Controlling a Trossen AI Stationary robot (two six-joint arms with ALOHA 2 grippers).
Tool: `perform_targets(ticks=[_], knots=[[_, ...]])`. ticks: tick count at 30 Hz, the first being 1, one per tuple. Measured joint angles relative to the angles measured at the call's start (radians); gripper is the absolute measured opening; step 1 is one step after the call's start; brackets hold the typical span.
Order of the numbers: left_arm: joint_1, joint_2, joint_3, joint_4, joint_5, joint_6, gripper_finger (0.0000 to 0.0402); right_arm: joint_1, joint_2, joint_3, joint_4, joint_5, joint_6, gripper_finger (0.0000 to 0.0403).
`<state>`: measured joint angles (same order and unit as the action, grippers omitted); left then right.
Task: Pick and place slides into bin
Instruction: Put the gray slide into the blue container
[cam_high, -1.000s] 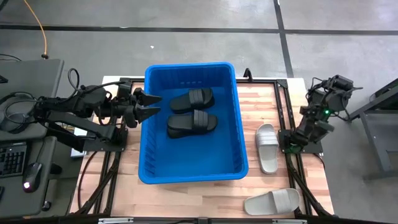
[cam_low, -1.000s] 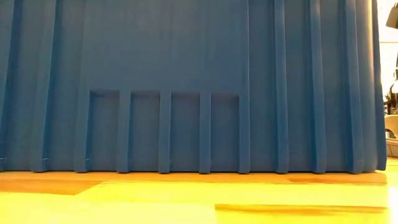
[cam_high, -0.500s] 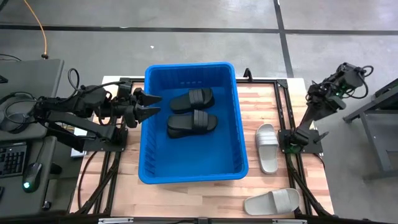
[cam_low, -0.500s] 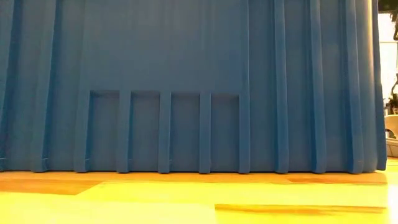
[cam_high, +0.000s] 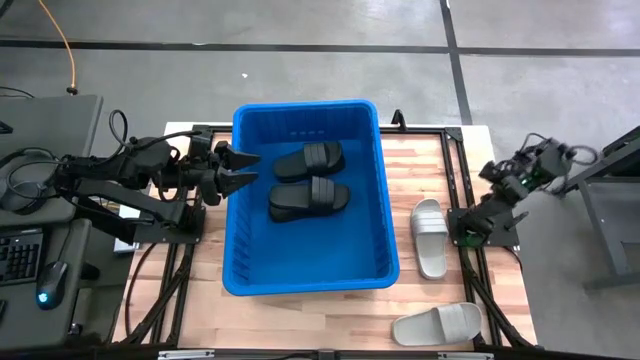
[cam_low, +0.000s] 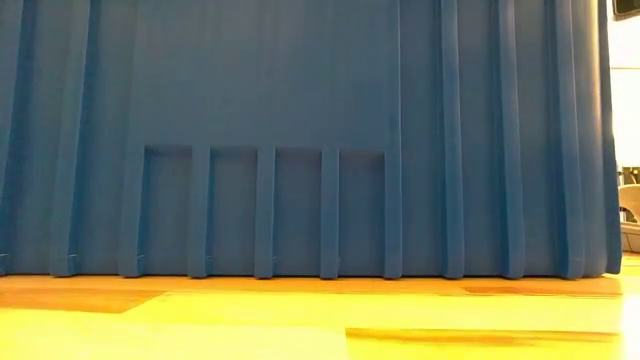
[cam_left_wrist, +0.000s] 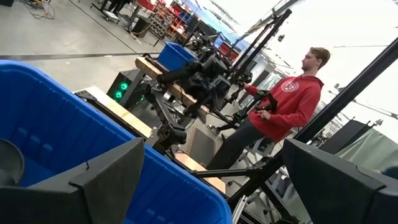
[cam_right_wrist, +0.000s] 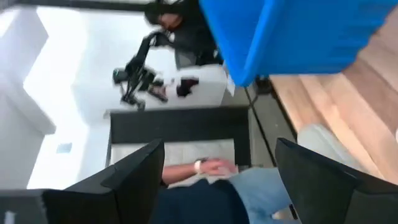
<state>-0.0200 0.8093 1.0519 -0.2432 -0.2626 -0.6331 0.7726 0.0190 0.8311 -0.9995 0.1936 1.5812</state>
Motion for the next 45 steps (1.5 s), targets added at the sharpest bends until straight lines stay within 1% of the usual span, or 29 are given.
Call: perform_targets(ticks=[3,8,10,13,16,25,29,31,33,35,37,39,42,45], knots=[[0.0,0.0,0.0,0.0,0.0,0.0,0.0372,-0.04,0.0,-0.089,0.04,0.037,0.028,0.0293],[0.0,0.0,0.0,0.0,0.0,0.0,0.0372,-0.087,0.003,-0.235,0.258,0.111,0.085,0.0293],[0.0,0.0,0.0,0.0,0.0,0.0,0.0372,-0.096,0.004,-0.284,0.32,0.121,0.134,0.0293],[0.0,0.0,0.0,0.0,0.0,0.0,0.0372,-0.101,0.009,-0.345,0.354,0.125,0.15,0.0293],[0.0,0.0,0.0,0.0,0.0,0.0,0.0372,-0.101,0.008,-0.382,0.352,0.154,0.191,0.0293],[0.0,0.0,0.0,0.0,-0.002,0.0,0.0372,-0.1,0.008,-0.395,0.368,0.226,0.218,0.0293],[0.0,0.0,0.0,0.001,-0.003,-0.003,0.0372,-0.1,0.008,-0.395,0.37,0.287,0.214,0.0293],[0.0,0.003,0.0,0.022,0.001,-0.052,0.0372,-0.1,0.008,-0.395,0.37,0.304,0.213,0.0293],[0.0,0.015,0.0,0.049,0.041,-0.11,0.0372,-0.1,0.008,-0.395,0.372,0.311,0.213,0.0293],[0.0,0.029,0.0,0.059,0.043,-0.155,0.0372,-0.1,0.008,-0.395,0.384,0.317,0.21,0.0293],[0.0,0.05,0.0,0.113,0.069,-0.19,0.0372,-0.1,0.008,-0.395,0.386,0.333,0.204,0.0293],[0.0,0.072,0.0,0.171,0.097,-0.197,0.0372,-0.1,0.008,-0.395,0.404,0.372,0.157,0.0293],[0.0,0.128,0.001,0.219,0.102,-0.334,0.0372,-0.1,0.007,-0.395,0.473,0.434,0.038,0.0293],[0.0,0.205,0.0,0.233,0.106,-0.426,0.0372,-0.1,0.007,-0.387,0.513,0.442,-0.087,0.0293]])
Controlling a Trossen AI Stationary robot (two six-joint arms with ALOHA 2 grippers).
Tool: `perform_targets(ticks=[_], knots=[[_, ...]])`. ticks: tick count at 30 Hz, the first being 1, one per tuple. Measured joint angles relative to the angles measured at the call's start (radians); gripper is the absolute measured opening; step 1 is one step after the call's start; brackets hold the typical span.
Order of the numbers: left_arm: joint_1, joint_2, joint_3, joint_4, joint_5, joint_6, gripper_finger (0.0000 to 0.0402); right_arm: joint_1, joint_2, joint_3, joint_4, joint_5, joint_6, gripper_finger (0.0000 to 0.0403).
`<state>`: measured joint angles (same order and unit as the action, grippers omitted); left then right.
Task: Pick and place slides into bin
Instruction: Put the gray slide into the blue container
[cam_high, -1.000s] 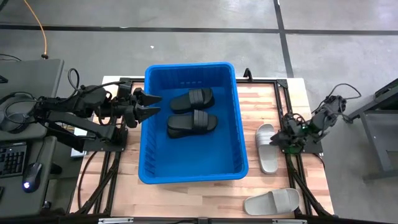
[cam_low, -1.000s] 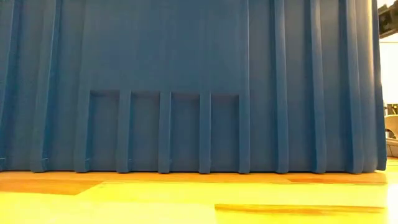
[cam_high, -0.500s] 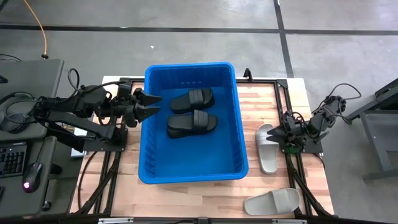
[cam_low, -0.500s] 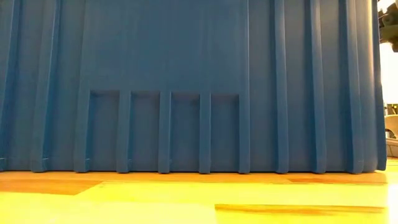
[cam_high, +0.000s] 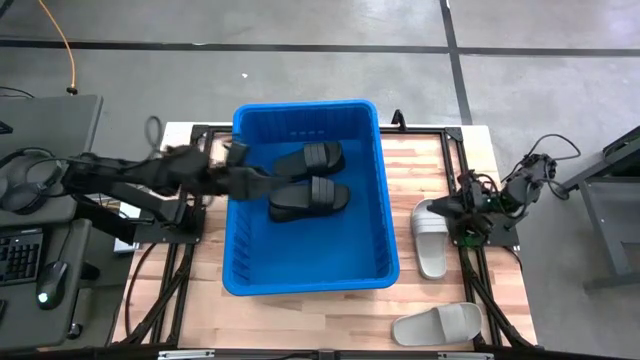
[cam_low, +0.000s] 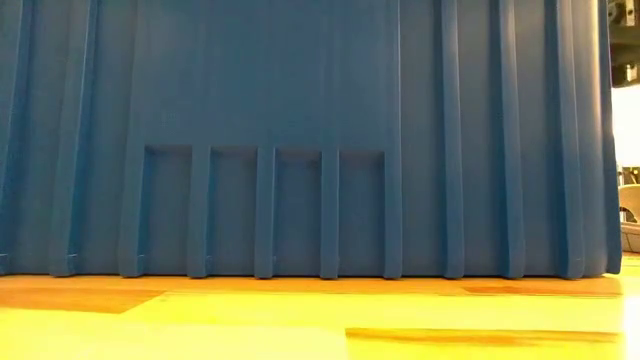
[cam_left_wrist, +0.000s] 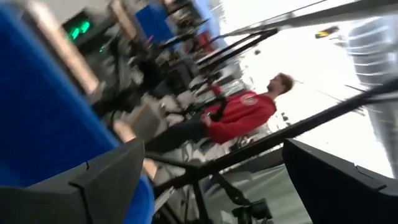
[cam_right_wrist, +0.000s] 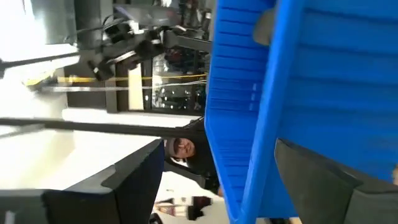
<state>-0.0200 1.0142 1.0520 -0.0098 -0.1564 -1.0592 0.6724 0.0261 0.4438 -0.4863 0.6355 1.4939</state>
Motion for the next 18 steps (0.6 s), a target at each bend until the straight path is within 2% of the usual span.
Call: perform_targets(ticks=[5,9,13,14,15,18], knots=[[0.0,0.11,-0.001,0.022,0.025,-0.157,0.0372,0.0,0.0,0.044,-0.003,0.01,-0.084,0.0293],[-0.02,0.153,-0.001,0.059,0.099,-0.155,0.0372,0.0,0.0,0.079,-0.008,-0.033,-0.156,0.0293],[-0.086,0.189,-0.001,0.213,0.276,-0.2,0.0372,0.0,-0.001,0.106,-0.073,-0.113,-0.204,0.0293],[-0.111,0.195,-0.001,0.256,0.284,-0.203,0.0372,0.0,-0.001,0.112,-0.099,-0.124,-0.204,0.0293],[-0.143,0.197,0.0,0.297,0.261,-0.203,0.0372,0.0,-0.001,0.119,-0.127,-0.137,-0.195,0.0293],[-0.237,0.212,0.013,0.372,0.11,-0.197,0.0372,0.001,-0.001,0.137,-0.214,-0.174,-0.173,0.0293]])
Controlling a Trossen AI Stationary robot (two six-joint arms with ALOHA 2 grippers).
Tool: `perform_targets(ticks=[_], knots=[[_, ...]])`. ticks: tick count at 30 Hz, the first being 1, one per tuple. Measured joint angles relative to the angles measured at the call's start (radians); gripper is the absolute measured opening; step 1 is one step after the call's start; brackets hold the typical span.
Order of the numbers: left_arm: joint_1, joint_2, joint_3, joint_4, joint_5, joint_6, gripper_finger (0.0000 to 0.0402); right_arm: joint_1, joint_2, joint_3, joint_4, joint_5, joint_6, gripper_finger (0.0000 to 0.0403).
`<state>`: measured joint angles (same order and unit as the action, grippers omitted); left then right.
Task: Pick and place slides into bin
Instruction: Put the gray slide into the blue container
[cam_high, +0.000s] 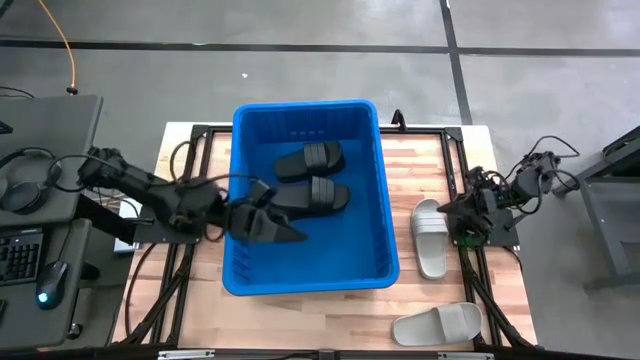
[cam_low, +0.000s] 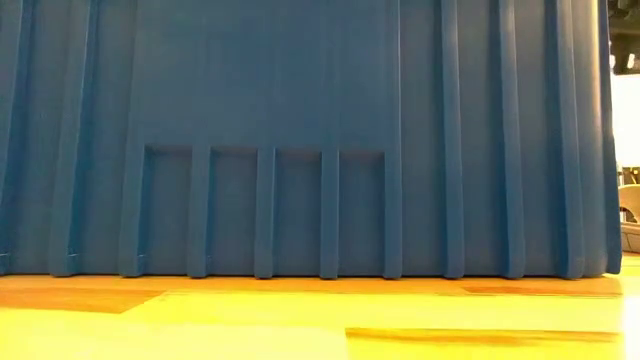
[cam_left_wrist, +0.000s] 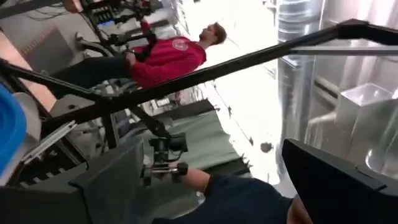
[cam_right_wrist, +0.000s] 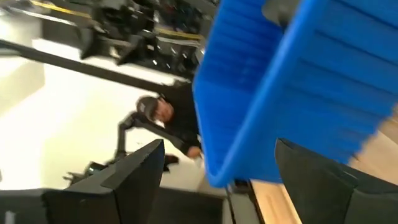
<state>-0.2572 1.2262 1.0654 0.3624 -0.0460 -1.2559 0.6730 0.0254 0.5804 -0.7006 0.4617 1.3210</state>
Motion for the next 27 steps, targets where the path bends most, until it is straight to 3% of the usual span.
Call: perform_targets(ticks=[7,13,20,27], knots=[[-0.229,0.044,0.051,-0.047,-0.31,0.026,0.0372,0.0,0.0,0.053,-0.116,-0.025,0.043,0.0293],[-0.383,0.156,0.095,-0.051,-0.44,-0.06,0.0372,0.0,0.0,0.125,-0.191,-0.104,0.001,0.0293],[-0.481,0.35,0.237,-0.052,-0.545,-0.122,0.0372,0.0,0.0,0.255,-0.336,-0.105,-0.057,0.0293],[-0.483,0.537,0.404,-0.053,-0.461,-0.215,0.0372,-0.001,0.0,0.384,-0.488,-0.023,-0.084,0.0293]])
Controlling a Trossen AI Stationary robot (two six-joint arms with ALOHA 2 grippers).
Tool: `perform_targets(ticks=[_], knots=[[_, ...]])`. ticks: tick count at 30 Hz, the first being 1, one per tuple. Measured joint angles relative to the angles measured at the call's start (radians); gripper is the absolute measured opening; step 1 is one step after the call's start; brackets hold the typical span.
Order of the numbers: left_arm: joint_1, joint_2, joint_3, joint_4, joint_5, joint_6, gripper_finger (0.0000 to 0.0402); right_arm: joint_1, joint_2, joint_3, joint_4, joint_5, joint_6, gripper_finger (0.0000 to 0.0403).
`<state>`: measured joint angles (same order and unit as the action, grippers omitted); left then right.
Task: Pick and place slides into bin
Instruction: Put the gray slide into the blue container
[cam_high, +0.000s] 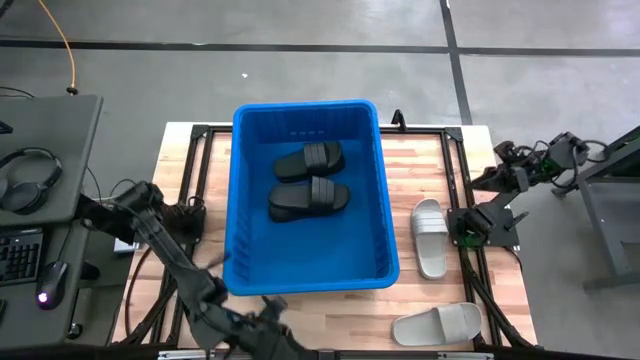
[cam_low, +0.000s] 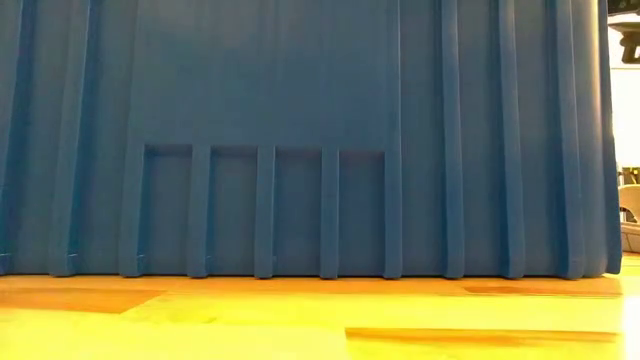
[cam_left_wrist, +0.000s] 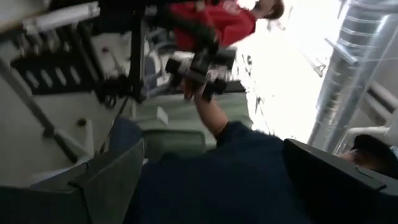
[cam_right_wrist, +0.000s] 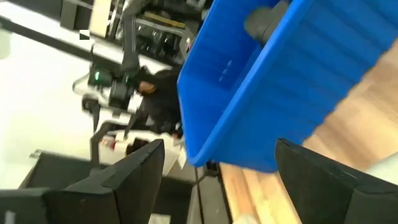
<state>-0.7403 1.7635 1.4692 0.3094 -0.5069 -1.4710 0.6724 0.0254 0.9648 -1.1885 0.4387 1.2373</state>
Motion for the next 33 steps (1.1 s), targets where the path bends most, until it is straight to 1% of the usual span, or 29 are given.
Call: perform_targets(ticks=[5,8,11,14,17,20,22,25,27,30,33], knots=[[-0.016,0.135,0.158,-0.001,-0.003,-0.028,0.0372,0.0,0.0,0.061,-0.056,0.017,-0.022,0.0293],[-0.003,0.203,0.233,-0.007,0.002,-0.016,0.0372,0.0,0.0,0.067,-0.057,-0.017,-0.018,0.0293],[0.017,0.215,0.26,-0.015,0.013,0.078,0.0372,-0.006,0.0,0.067,-0.071,-0.056,0.004,0.0293],[0.032,0.212,0.261,-0.014,-0.03,0.132,0.0372,-0.029,0.0,0.066,-0.134,-0.102,0.023,0.0293],[0.049,0.212,0.261,-0.014,-0.021,0.11,0.0372,-0.064,0.001,0.029,-0.1,-0.248,0.056,0.0293],[0.062,0.211,0.261,-0.014,0.001,0.114,0.0372,-0.117,0.0,-0.033,-0.017,-0.39,0.055,0.0293],[0.073,0.211,0.261,-0.014,-0.016,0.125,0.0372,-0.151,0.001,-0.082,0.018,-0.499,0.034,0.0293],[0.096,0.205,0.261,-0.022,-0.053,0.148,0.0372,-0.205,0.001,-0.156,0.005,-0.664,0.068,0.0293],[0.114,0.199,0.26,-0.022,-0.062,0.186,0.0372,-0.233,0.001,-0.195,0.005,-0.73,0.064,0.0293],[0.139,0.196,0.26,-0.021,-0.057,0.215,0.0372,-0.258,0.001,-0.238,0.004,-0.776,0.065,0.0293],[0.164,0.196,0.26,-0.045,-0.009,0.209,0.0372,-0.28,0.0,-0.285,0.068,-0.814,0.117,0.0293]])
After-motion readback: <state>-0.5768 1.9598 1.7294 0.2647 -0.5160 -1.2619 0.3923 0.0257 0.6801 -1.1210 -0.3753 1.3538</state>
